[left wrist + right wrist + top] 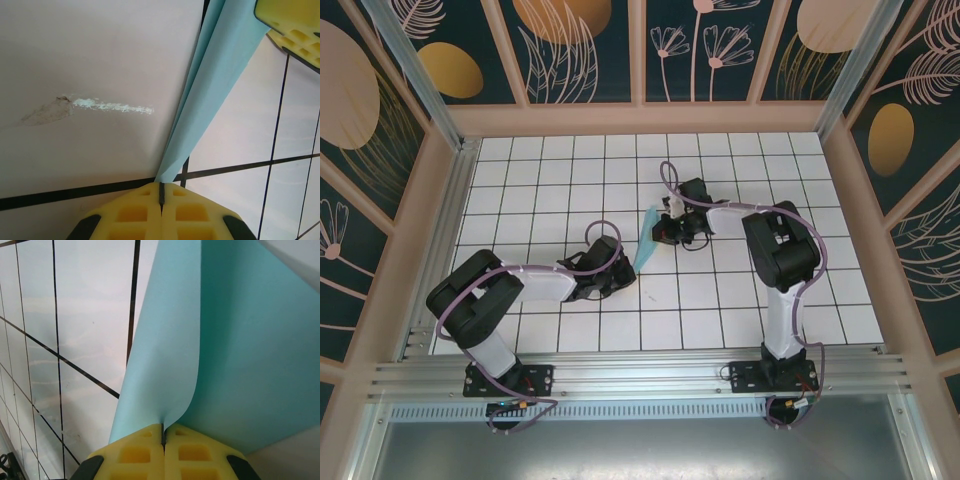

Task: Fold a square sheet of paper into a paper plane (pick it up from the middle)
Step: Fold the wing for the fifth time at the center of the table.

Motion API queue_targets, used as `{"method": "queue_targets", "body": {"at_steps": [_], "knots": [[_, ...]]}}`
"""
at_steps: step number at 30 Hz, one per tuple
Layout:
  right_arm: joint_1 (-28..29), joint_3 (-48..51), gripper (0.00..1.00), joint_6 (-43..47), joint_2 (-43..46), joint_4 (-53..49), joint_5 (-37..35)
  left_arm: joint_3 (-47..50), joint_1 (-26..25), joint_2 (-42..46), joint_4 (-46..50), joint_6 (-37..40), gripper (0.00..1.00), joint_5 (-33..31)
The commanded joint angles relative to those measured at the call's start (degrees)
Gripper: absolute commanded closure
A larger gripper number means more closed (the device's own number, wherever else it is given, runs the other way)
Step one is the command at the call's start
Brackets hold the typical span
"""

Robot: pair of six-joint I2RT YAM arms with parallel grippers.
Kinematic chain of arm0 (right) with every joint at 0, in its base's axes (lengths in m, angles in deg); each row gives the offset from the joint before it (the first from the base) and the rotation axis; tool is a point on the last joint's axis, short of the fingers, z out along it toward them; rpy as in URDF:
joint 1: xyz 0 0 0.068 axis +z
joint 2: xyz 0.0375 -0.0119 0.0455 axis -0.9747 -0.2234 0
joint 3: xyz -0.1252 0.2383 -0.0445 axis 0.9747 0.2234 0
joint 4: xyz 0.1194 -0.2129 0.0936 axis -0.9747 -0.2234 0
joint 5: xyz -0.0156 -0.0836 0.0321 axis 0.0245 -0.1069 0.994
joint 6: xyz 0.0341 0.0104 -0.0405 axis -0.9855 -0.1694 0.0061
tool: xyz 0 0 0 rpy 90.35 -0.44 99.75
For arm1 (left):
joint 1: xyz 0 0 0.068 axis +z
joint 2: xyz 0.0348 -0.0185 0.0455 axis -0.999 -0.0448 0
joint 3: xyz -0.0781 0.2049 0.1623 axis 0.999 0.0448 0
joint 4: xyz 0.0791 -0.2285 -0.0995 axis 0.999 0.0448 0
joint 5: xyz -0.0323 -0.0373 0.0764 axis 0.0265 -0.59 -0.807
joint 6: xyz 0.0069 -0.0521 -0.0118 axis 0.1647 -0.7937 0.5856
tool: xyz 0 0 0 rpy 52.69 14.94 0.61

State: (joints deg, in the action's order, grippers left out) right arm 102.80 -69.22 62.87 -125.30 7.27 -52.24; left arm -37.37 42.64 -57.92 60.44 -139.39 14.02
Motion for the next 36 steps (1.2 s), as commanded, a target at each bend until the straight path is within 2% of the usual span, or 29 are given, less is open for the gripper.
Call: {"method": "queue_targets", "body": {"at_steps": [1,10,13,17,24,27,36], "knots": [[-0.75,0.51,0.99,1.44,1.98,-0.7,-1.76,-1.01,-0.47,1.14,3.17,2.13,1.0,-0.02],[-0.8,-0.68,0.99,3.08,1.06,-2.36,-3.55,-3.15,-0.13,7.08,5.46,6.68,0.87,0.49],[-0.82,-0.93,0.99,3.66,0.9,-2.6,-3.9,-4.82,0.97,6.6,6.68,8.52,0.82,0.08],[-0.83,-1.8,0.99,5.37,0.43,-3.29,-3.44,-7.26,3.65,3.67,7.0,11.15,0.79,-0.31],[-1.45,-3.36,1.0,9.25,-0.34,-4.32,-0.61,-11.34,8.84,-4.35,0.55,17.0,0.72,10.0],[-1.58,-4.09,0.99,10.66,-0.96,-4.9,-0.05,-13.65,9.37,-7.24,-0.78,19.03,0.72,13.1],[-1.66,-6.55,1.0,12.11,-2.41,-6.52,0.24,-19.59,9.83,-13.13,1.5,20.26,0.77,13.53]]}}
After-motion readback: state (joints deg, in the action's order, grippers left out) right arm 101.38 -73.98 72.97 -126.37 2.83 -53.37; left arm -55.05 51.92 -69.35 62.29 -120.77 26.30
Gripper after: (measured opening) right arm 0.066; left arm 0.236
